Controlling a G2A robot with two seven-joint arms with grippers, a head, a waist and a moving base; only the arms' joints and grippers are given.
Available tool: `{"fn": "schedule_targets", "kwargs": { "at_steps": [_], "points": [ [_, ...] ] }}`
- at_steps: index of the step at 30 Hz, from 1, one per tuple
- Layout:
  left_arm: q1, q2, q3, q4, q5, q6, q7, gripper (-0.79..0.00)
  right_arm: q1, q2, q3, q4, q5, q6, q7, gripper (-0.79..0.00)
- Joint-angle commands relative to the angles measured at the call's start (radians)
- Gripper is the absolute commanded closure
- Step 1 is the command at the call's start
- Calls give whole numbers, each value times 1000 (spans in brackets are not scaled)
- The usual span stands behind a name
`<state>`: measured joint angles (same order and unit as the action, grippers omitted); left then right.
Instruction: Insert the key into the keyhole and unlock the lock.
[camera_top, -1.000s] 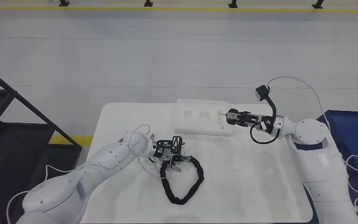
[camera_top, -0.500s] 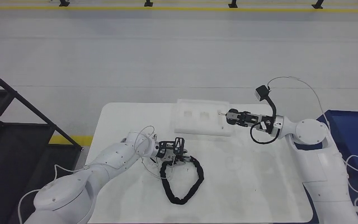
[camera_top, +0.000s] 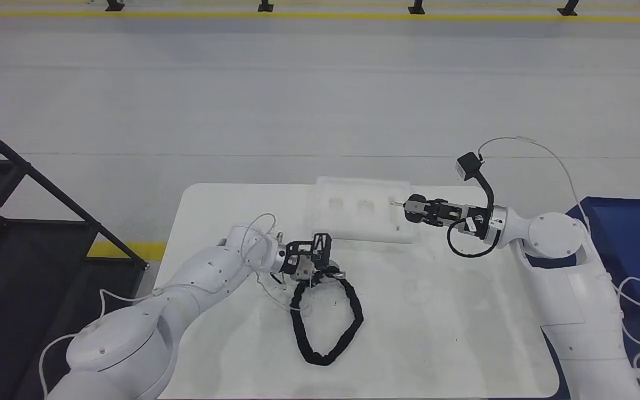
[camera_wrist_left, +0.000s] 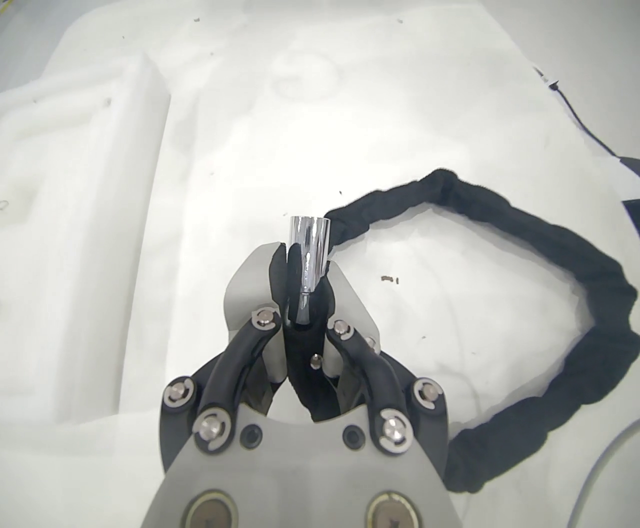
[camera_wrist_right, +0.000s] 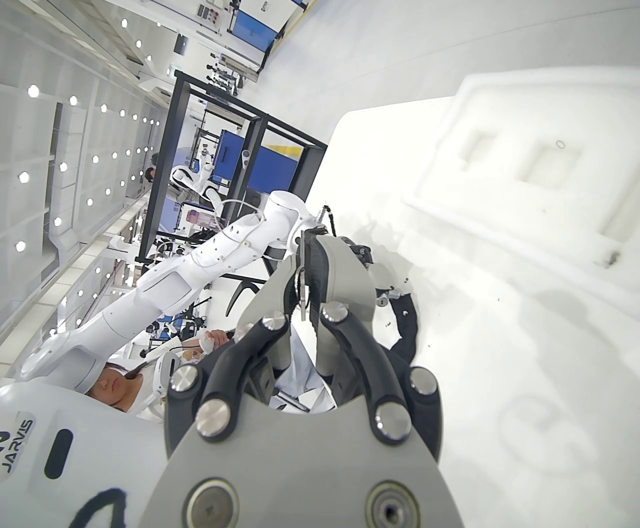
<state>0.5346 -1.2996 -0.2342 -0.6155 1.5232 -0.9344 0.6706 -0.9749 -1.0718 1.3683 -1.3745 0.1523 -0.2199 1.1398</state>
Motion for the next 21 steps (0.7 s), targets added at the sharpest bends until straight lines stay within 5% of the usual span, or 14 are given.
{"fn": "schedule_targets", "kwargs": {
  "at_steps": [1, 10, 21],
  "points": [
    [-6, 6, -9, -10, -2, -29, 38, 0, 0, 0, 0, 0, 0, 0, 0, 0],
    [-29, 66, -56, -141, -51, -78, 137, 0, -9, 0, -5, -14, -13, 8, -14, 0],
    [-36, 161, -115, -379, -133, -78, 137, 0, -52, 40, 66, -276, -113, 193, 147, 0]
  ]
}}
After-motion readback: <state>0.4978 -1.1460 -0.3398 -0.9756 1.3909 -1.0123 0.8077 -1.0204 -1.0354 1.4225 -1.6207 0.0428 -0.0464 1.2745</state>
